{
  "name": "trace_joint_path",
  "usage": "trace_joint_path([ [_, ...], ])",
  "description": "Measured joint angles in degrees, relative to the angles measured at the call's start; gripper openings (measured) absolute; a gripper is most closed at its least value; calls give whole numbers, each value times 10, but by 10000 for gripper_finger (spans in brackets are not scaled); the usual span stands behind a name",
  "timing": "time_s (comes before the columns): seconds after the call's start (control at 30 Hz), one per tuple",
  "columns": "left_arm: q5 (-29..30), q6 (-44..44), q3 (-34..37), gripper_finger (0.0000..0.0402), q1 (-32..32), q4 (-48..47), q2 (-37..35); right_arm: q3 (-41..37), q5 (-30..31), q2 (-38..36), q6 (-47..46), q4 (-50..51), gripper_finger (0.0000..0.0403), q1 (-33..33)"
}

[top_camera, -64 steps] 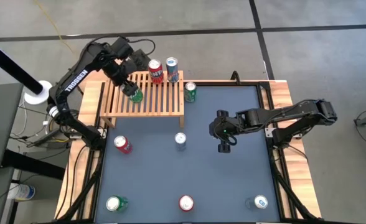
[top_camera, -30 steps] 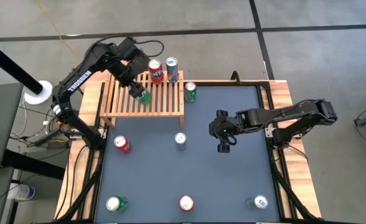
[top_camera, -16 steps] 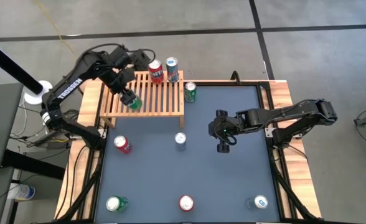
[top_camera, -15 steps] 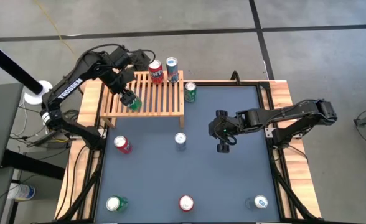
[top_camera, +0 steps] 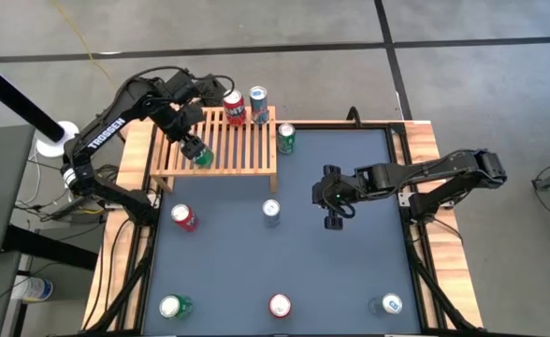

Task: Place canned beverage on shelf
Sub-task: Put the middle right green soda can on the shelf

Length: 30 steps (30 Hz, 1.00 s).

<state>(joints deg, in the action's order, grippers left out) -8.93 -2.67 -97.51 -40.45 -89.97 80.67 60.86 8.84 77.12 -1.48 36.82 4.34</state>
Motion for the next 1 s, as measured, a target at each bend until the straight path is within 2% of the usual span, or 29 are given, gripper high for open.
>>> trace_joint_path([
  [0.33,-24,1,0,328,0,1,0,0,0,0,0,2,0,0],
  [0.8,-9,11,-2,331,0,0,0,0,0,0,0,5,0,0],
  [1.0,63,44,-26,331,0,0,0,0,0,0,0,4,0,0],
])
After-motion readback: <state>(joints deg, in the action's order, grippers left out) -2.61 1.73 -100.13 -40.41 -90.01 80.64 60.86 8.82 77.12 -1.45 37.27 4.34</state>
